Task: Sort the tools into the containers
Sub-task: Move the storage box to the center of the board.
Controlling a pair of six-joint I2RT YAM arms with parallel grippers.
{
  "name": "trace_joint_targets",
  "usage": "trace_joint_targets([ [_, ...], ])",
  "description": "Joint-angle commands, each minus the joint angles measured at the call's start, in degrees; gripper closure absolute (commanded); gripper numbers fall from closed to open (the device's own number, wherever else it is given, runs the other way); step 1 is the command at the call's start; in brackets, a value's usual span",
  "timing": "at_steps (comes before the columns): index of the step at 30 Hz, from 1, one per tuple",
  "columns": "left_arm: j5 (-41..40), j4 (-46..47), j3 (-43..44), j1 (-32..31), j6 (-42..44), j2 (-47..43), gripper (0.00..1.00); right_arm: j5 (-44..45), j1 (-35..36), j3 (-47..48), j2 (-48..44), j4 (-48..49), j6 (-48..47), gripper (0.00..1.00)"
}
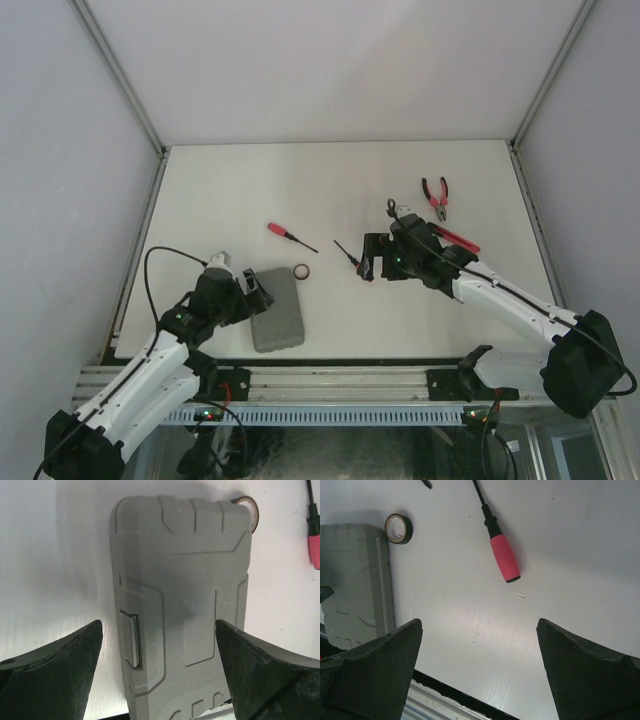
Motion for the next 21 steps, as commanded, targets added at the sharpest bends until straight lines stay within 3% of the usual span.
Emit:
trace_joint_targets([
  [1,2.8,2.2,-2.0,-0.8,-2.1,1.0,0.04,-0.1,1.8,0.0,-0.8,3.9,-1.1,0.04],
  [10,3.1,7.0,-1.9,-8.6,-5.4,4.0,0.16,0.9,2.4,-0.9,-1.3,3.5,-0.8,0.05],
  [21,-0.3,17.2,3.7,-17.9,-7.1,20.2,0.24,2.7,2.5,-2.1,-3.0,2.8,-0.3,0.06],
])
